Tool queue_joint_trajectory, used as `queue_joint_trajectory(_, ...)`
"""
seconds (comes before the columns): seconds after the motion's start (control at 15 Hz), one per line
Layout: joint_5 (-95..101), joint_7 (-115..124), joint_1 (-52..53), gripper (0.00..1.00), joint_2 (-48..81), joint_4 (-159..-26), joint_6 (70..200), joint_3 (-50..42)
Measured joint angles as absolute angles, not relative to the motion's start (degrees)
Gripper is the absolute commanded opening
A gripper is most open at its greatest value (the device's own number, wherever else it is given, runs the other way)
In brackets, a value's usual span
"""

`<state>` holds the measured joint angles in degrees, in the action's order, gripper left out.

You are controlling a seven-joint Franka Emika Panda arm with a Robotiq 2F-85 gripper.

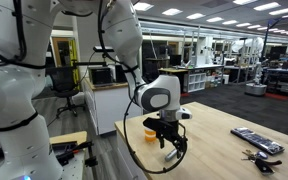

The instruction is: Put the marker in the mug

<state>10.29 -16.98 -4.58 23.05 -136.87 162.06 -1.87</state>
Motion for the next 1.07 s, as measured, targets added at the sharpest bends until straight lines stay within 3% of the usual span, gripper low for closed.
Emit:
queue_joint_trajectory(0.13, 10.29, -17.01, -4.68, 1.0, 23.74, -136.78, 162.5, -1.87)
queue_joint_trajectory(0.27, 10.26, -17.26, -4.91, 0.74, 24.36, -136.58, 162.75, -1.82)
queue_joint_trajectory(0.47, 10.09, -18.17, -6.06, 0.53, 25.17, -136.35, 162.95, -1.0)
queue_joint_trajectory(0.93, 9.68, -20.27, -8.71, 0.07, 25.84, -135.44, 163.51, 1.18)
queue_joint_trajectory(1.0, 9.72, -20.27, -8.69, 0.02, 25.81, -135.07, 163.41, 1.1)
queue_joint_trajectory(1.07, 9.74, -20.27, -8.68, 0.04, 25.79, -134.62, 163.27, 0.97)
